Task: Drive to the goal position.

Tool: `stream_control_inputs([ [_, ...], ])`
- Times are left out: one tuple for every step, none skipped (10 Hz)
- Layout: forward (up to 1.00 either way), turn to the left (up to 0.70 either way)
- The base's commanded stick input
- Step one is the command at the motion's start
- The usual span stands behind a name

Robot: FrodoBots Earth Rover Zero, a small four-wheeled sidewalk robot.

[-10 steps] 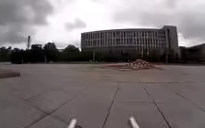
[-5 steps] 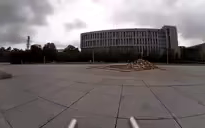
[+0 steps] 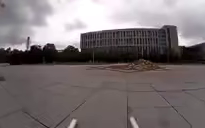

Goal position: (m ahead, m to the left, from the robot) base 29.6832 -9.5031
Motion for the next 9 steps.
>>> stream_control_inputs([
  [1.00,0.00],
  [1.00,0.00],
  [1.00,0.00],
  [1.00,0.00],
  [1.00,0.00],
  [1.00,0.00],
  [1.00,0.00],
  [1.00,0.00],
  [1.00,0.00],
])
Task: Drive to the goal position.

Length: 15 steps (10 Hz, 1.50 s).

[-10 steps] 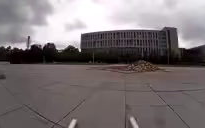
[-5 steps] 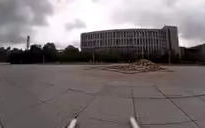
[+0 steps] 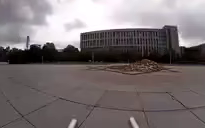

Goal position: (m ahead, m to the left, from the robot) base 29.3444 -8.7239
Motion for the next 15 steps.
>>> stream_control_inputs([
  [1.00,0.00],
  [1.00,0.00],
  [1.00,0.00],
  [1.00,0.00],
  [1.00,0.00],
  [1.00,0.04],
  [1.00,0.25],
  [1.00,0.40],
  [1.00,0.40],
  [1.00,0.22],
  [1.00,0.08],
  [1.00,0.00],
  [1.00,0.00],
  [1.00,0.00],
  [1.00,0.00],
])
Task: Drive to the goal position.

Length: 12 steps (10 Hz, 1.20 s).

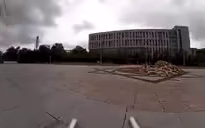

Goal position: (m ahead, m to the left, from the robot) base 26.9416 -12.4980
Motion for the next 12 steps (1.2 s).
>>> stream_control_inputs([
  [1.00,0.00],
  [1.00,0.00],
  [1.00,0.00],
  [1.00,0.00],
  [1.00,0.00],
  [1.00,0.00],
  [1.00,0.00],
  [1.00,0.00],
  [1.00,0.00],
  [1.00,0.00],
  [1.00,0.00],
  [1.00,0.00],
])
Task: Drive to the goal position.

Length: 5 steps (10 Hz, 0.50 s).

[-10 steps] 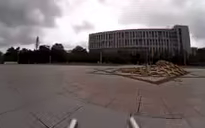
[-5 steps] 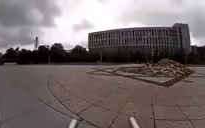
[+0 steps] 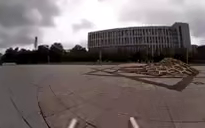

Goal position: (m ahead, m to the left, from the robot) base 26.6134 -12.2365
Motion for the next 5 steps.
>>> stream_control_inputs([
  [1.00,0.00],
  [1.00,0.00],
  [1.00,0.00],
  [1.00,0.00],
  [1.00,0.00],
])
